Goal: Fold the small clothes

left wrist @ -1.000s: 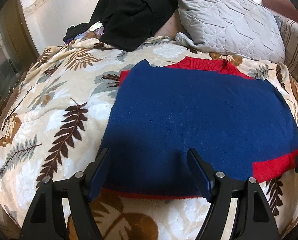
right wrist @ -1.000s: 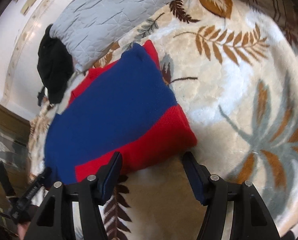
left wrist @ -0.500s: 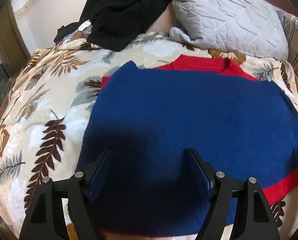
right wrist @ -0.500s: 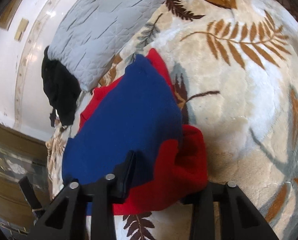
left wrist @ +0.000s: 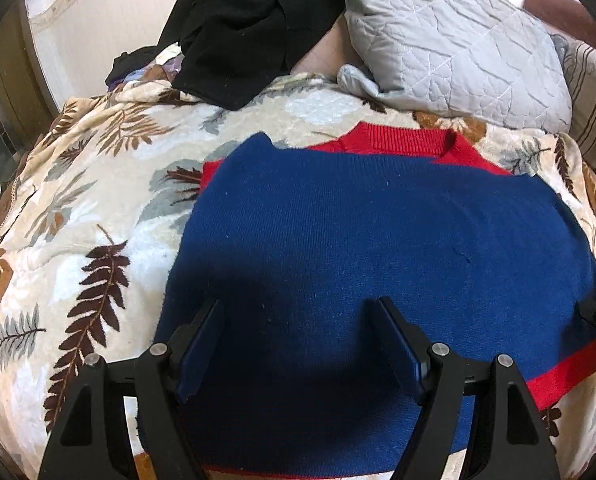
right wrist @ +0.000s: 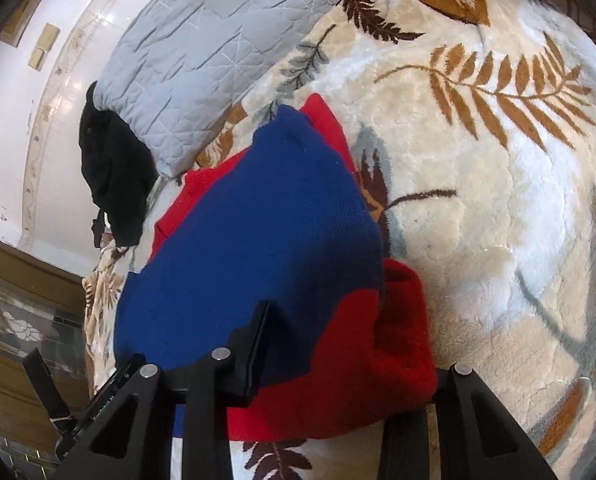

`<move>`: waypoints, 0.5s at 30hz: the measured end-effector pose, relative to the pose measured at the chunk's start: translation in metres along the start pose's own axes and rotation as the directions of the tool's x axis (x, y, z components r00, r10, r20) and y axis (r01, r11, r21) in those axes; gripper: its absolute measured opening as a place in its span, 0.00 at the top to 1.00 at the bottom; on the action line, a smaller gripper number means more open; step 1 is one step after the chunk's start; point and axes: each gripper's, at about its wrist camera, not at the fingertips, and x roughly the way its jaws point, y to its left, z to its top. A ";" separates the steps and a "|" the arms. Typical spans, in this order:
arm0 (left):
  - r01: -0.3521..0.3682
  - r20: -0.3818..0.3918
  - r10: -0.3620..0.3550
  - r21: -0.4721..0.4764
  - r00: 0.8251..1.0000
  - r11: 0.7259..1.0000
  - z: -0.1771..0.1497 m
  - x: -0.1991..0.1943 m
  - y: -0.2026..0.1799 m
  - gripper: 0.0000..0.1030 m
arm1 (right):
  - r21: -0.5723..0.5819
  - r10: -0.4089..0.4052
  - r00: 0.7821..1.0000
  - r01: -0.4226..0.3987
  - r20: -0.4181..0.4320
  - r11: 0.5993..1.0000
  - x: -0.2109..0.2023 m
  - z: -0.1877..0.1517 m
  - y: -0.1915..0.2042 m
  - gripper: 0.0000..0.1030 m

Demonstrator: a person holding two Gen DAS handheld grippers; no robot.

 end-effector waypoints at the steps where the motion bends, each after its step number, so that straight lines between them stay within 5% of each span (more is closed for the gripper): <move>1: 0.000 0.013 0.000 -0.001 1.000 1.000 0.000 -0.003 0.000 0.25 | 0.000 -0.002 1.000 0.002 0.005 1.000 0.000 0.001 0.000 0.62; 2: -0.001 0.018 0.001 -0.001 1.000 1.000 0.001 -0.004 0.001 0.25 | 0.008 -0.008 1.000 0.007 0.011 1.000 -0.001 0.001 -0.001 0.62; 4: 0.003 0.030 -0.003 0.003 1.000 1.000 0.001 -0.004 0.000 0.25 | 0.018 0.003 1.000 -0.003 0.010 1.000 0.002 0.001 -0.004 0.41; 6: 0.005 0.002 -0.005 0.017 1.000 1.000 -0.001 0.006 -0.003 0.25 | 0.010 -0.007 1.000 0.007 0.009 1.000 0.007 0.002 -0.005 0.41; 8: -0.003 -0.046 0.006 0.051 0.999 0.999 -0.004 0.021 -0.008 0.22 | -0.023 -0.030 1.000 0.030 0.002 0.999 0.011 0.004 -0.001 0.57; 9: -0.016 -0.030 0.018 0.062 0.999 0.998 -0.004 0.022 -0.009 0.19 | -0.033 -0.036 0.999 0.036 -0.019 0.999 0.013 0.007 0.002 0.80; 15: 0.045 0.053 -0.046 0.013 0.998 0.999 -0.008 -0.018 0.016 0.20 | -0.212 -0.103 0.992 0.117 0.079 0.970 -0.013 0.010 0.058 0.84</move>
